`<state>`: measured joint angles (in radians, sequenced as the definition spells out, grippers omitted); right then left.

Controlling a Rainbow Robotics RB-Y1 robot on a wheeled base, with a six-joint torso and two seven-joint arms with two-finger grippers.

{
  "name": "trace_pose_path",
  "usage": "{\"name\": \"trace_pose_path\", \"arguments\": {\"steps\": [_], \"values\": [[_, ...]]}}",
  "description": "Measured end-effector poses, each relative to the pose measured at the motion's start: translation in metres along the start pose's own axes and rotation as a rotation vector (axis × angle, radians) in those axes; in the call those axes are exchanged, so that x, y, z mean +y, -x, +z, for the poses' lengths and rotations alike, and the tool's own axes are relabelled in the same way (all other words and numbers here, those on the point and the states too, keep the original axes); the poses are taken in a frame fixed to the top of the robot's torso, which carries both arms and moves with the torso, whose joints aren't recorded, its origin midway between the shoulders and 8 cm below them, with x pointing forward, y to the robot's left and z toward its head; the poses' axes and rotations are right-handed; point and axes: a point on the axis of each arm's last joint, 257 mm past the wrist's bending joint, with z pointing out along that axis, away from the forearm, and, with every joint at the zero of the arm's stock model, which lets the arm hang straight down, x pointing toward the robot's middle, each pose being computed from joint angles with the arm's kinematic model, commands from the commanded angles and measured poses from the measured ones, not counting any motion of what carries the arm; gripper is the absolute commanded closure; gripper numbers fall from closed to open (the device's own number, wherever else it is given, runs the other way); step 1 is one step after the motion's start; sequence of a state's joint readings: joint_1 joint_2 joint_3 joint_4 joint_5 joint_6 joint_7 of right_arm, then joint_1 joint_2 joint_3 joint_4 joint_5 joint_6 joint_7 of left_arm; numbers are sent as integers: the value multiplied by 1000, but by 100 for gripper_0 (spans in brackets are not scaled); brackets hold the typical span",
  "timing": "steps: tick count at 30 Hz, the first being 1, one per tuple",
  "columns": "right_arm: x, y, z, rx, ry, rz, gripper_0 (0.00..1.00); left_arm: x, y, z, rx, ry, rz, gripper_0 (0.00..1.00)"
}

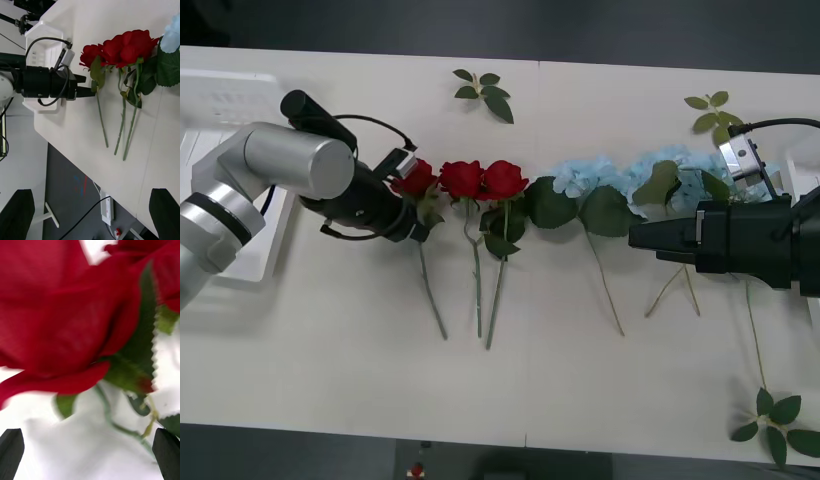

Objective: Put the red flowers into the right box and the blue flowers into the left box

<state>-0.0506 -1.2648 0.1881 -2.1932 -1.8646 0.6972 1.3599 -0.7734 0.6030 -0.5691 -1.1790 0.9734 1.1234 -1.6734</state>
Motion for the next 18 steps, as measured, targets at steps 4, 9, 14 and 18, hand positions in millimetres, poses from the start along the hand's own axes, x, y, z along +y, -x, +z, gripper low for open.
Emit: {"name": "trace_pose_path", "arguments": {"steps": [4,9,14,18], "values": [[-2,0,-2,6,-12,-4,11,-12,9,10,-33,-18,-11,0],[-7,0,-6,15,-34,-13,11,-18,24,22,-80,-12,-20,0],[-7,-1,-6,16,-34,-11,11,-19,37,24,-119,-4,-14,0],[-6,-1,-6,17,-28,-3,11,-18,43,27,-148,17,12,76]]}}
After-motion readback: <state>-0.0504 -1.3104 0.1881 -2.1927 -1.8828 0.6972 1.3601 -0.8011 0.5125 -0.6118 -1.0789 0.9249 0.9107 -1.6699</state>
